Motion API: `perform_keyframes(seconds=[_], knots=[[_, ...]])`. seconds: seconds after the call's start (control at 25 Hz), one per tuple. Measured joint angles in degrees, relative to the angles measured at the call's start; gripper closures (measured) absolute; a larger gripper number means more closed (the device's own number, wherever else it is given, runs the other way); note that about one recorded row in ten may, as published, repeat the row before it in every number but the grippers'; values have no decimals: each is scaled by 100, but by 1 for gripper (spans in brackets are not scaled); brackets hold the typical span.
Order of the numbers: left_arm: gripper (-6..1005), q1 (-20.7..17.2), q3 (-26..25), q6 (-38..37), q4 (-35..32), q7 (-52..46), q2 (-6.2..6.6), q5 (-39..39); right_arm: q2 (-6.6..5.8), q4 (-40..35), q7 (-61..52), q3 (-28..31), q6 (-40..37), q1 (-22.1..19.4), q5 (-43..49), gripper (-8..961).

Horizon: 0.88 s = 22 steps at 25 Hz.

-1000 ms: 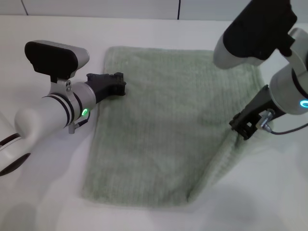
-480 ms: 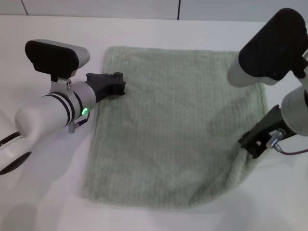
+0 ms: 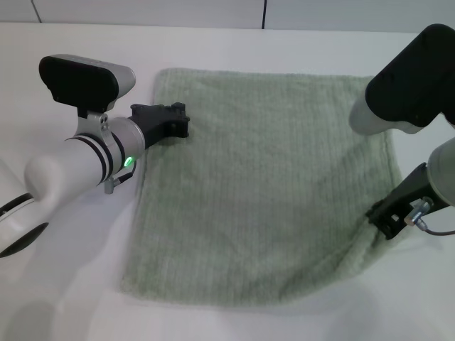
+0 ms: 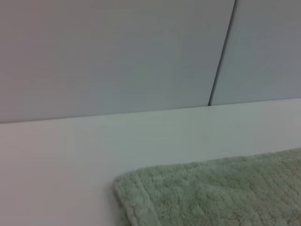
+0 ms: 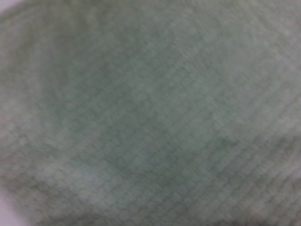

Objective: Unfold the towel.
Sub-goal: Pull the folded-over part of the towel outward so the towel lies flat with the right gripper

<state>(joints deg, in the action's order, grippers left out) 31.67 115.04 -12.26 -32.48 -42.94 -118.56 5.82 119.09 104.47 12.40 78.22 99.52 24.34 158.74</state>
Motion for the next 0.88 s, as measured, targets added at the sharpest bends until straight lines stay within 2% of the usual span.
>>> perform_keyframes(seconds=[0.44,0.88], knots=[[985,-3,1,53,-24,2,0,103,8,5,-10,-15,22,-66,23,902],[985,-20,1,211,-91,1,5,112,0,61,-10,-19,64,-370,41,903]])
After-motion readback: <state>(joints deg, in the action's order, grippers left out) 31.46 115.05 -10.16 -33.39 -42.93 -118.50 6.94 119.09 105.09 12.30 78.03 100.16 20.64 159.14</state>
